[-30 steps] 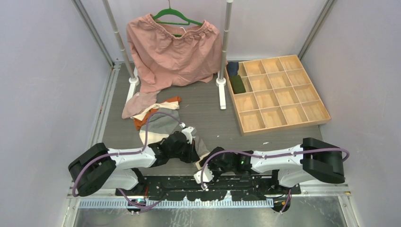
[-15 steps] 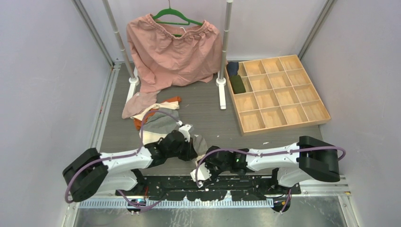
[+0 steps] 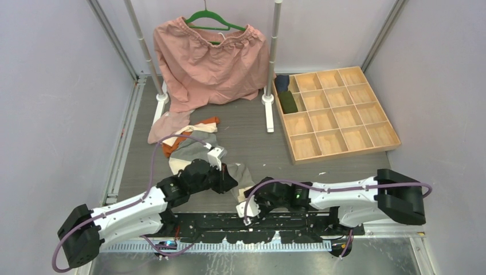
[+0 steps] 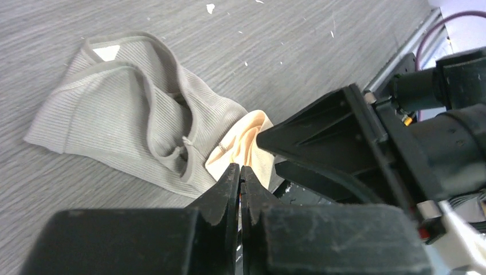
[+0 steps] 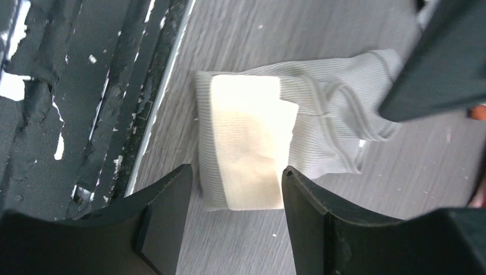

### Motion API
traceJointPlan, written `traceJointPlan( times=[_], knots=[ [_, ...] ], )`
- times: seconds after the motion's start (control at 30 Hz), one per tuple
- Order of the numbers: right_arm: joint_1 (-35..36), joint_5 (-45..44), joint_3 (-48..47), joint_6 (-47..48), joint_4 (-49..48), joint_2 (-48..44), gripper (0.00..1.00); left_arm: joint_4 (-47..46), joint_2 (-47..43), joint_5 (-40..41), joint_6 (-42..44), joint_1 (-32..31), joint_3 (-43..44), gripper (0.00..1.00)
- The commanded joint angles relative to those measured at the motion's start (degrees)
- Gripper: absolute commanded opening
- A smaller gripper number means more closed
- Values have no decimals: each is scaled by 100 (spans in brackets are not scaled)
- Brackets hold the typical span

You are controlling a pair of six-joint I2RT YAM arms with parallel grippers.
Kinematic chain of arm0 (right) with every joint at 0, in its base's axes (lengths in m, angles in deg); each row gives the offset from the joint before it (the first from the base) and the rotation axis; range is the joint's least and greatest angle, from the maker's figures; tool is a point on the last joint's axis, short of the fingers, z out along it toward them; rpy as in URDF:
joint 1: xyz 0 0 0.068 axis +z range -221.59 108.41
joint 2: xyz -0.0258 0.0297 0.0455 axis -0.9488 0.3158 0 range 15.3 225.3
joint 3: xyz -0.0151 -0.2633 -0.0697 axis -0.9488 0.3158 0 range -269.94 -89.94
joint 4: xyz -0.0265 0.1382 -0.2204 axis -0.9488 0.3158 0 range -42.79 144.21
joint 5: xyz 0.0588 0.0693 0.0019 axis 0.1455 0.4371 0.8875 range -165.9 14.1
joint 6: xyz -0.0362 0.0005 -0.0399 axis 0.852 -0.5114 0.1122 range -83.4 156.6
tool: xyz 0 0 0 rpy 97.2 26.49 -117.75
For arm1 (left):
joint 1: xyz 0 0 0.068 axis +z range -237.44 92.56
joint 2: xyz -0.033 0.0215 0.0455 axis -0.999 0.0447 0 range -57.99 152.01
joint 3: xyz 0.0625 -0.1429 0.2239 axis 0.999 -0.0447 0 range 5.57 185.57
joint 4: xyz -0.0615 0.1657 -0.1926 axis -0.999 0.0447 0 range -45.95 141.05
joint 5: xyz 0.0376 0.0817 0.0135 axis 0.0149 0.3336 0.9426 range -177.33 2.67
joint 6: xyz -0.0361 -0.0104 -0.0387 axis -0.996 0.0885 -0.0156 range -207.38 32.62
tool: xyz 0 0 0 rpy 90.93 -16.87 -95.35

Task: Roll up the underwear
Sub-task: Roll the underwear to the center of the board.

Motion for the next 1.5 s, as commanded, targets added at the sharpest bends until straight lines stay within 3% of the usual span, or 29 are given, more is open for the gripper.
traceJointPlan(
  times=[0.0,0.2,0.37,0.63,0.87,1.23,1.47],
  knots=[
    [10,-33,267,-391,-844,-769,65,-425,-26,-626,76,-43,-160,4],
    [7,-205,814,-723,-1380,-1596,70,-785,176,-859,151,-242,-28,3],
    [7,-560,970,-1000,-1407,-1852,65,-992,768,-918,316,-603,212,1],
    [9,-1116,1459,-1757,-1943,-2562,64,-1244,1563,-294,323,-856,372,1],
    [8,-1207,1486,-1848,-1533,-3002,64,-1291,1785,-30,343,-856,422,1],
    [7,-1183,1347,-1733,-1401,-2836,64,-1250,1815,13,306,-861,232,1],
    [7,-814,1011,-1252,-577,-2691,69,-1202,1779,211,301,-861,76,1]
  ],
)
